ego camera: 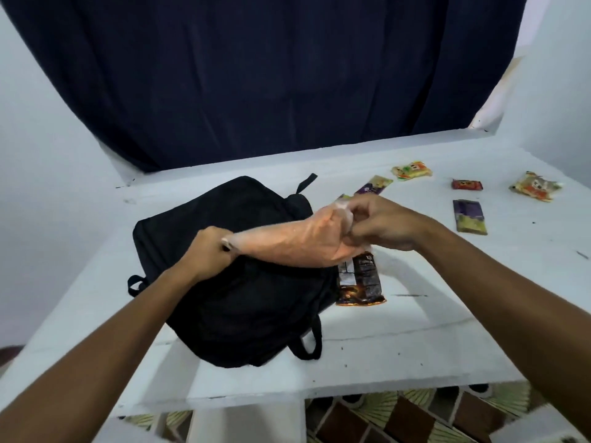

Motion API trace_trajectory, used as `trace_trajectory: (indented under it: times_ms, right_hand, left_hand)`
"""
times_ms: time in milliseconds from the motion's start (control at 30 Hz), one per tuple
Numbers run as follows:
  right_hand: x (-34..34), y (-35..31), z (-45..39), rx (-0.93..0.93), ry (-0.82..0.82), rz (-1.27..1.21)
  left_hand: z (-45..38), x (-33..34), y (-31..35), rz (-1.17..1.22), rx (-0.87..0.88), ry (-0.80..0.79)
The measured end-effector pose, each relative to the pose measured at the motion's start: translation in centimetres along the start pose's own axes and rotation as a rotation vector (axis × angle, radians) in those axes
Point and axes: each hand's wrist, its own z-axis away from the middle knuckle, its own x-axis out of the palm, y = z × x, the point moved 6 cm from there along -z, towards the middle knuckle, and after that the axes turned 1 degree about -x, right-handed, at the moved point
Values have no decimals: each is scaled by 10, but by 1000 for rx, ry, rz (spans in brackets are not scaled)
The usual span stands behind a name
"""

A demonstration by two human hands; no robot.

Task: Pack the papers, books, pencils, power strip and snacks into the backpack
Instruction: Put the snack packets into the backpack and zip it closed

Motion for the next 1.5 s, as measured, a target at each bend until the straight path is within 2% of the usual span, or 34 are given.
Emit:
trace_trajectory:
  times_ms: [100,167,300,500,667,800,900,1000,1100,1300,1500]
  right_hand:
    - [10,-1,-9,6,-194,128]
    - [20,-9,-14,-27,-236,218]
    - [49,-25,-32,-167,-255,374]
    - [67,-27,-62,-315,-138,633]
    - [95,-28,-72,-421,-199,802]
    - [108,-36,-86,-433,-229,940]
    - [116,-41,-102,-410,-241,1202]
    - [123,-50,-118,-348,-188,1407]
    - [137,-60,-130,-367,-126,1595]
    - [140,-51,-176,-279,-116,1627]
    - [149,-37,-190,-284,-166,1713]
  left_hand:
    - [-13,-16,-10,64,-72,-42]
    - [-23,-30,-8,55,-81,8]
    - [-39,-62,12,-94,-12,115]
    - [-42,-96,37,-388,60,160]
    - [-43,-108,53,-468,113,215]
    - [-43,-122,63,-554,194,285]
    - [-45,-127,65,-607,219,273]
    - [-49,-132,67,-620,250,251]
    - [-58,-137,66,-602,238,240]
    - [-64,-141,61,-572,320,223]
    - [-65,-138,55,-549,416,252]
